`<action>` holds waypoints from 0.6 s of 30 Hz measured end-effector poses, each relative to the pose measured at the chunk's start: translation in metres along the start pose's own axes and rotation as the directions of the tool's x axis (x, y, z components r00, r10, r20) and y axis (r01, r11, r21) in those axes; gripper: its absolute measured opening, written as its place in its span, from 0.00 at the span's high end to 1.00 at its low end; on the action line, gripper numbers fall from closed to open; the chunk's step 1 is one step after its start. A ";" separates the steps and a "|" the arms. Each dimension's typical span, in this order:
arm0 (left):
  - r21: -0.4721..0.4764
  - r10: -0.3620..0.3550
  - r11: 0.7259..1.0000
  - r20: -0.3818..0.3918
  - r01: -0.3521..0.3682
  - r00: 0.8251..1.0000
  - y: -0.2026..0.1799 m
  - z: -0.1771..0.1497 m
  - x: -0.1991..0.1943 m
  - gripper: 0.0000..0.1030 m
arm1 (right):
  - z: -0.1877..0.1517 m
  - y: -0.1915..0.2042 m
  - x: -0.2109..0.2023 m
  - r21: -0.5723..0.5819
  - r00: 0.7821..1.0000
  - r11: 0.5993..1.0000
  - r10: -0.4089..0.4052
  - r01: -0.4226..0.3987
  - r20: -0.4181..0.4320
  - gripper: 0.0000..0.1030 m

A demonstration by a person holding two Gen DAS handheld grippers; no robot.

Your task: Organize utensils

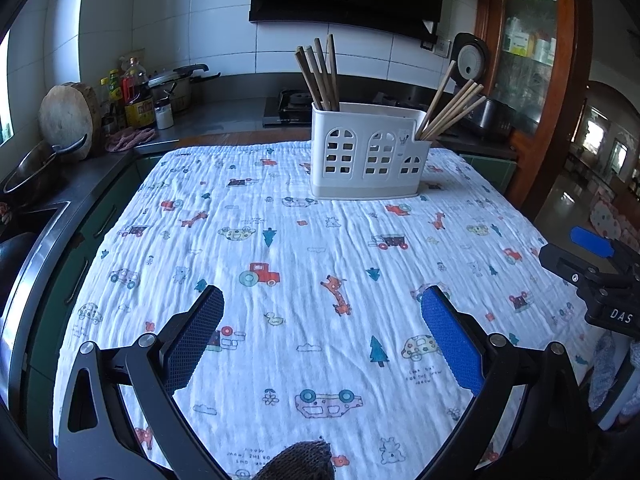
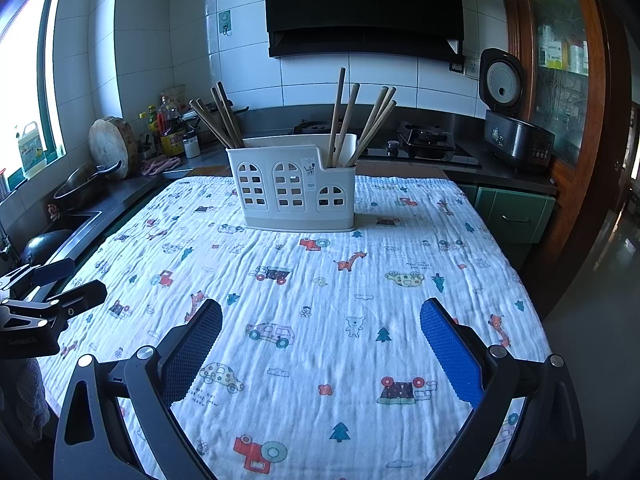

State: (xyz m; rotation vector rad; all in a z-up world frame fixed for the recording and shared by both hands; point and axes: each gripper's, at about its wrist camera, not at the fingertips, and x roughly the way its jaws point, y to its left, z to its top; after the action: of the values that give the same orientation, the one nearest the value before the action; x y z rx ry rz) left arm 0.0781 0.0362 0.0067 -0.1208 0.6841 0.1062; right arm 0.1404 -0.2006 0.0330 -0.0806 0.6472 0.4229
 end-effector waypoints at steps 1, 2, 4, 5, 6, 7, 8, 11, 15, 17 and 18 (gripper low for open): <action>0.002 0.004 1.000 -0.002 -0.004 1.000 0.000 0.000 0.000 0.05 | 0.000 0.000 0.000 -0.001 1.000 1.000 -0.001 0.001 0.000 0.07; 0.005 0.009 1.000 -0.005 -0.009 1.000 -0.001 0.000 0.000 0.05 | 0.000 0.000 0.000 0.000 1.000 1.000 0.000 0.000 0.000 0.07; 0.004 0.007 1.000 -0.006 -0.007 1.000 -0.001 0.000 0.000 0.05 | -0.001 0.000 0.000 0.001 1.000 1.000 0.000 0.000 0.000 0.07; 0.004 0.007 1.000 -0.007 -0.007 1.000 -0.001 0.000 0.001 0.05 | -0.001 0.000 0.000 0.000 1.000 1.000 0.000 0.000 0.000 0.07; 0.004 0.007 1.000 -0.006 -0.007 1.000 -0.001 0.000 0.000 0.05 | 0.000 0.000 0.000 0.000 1.000 1.000 0.000 0.000 0.000 0.07; 0.003 0.005 1.000 -0.006 -0.005 1.000 -0.001 0.000 0.001 0.05 | 0.000 0.000 0.000 0.001 1.000 1.000 0.000 0.000 -0.001 0.07; 0.003 0.006 1.000 -0.006 -0.006 1.000 -0.001 -0.001 0.001 0.05 | 0.000 0.000 0.000 0.000 1.000 1.000 0.000 0.000 -0.001 0.07; 0.004 0.007 1.000 -0.009 -0.007 1.000 -0.001 -0.001 0.001 0.05 | -0.001 0.000 0.001 0.001 1.000 1.000 0.000 0.000 -0.002 0.07; 0.003 0.009 1.000 -0.015 -0.009 1.000 -0.002 -0.003 0.002 0.05 | -0.003 -0.001 0.002 0.002 1.000 1.000 -0.001 0.001 -0.006 0.07; 0.005 0.009 1.000 -0.016 -0.009 1.000 -0.002 -0.003 0.002 0.05 | -0.003 -0.001 0.002 0.002 1.000 1.000 -0.001 0.001 -0.005 0.07; 0.005 0.009 1.000 -0.015 -0.009 1.000 -0.002 -0.003 0.002 0.05 | -0.003 -0.001 0.002 0.003 1.000 1.000 0.000 0.000 -0.005 0.07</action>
State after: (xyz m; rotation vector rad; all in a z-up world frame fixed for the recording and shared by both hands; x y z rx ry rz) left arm 0.0787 0.0340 0.0035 -0.1135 0.6998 0.1119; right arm 0.1400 -0.2013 0.0296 -0.0793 0.6525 0.4216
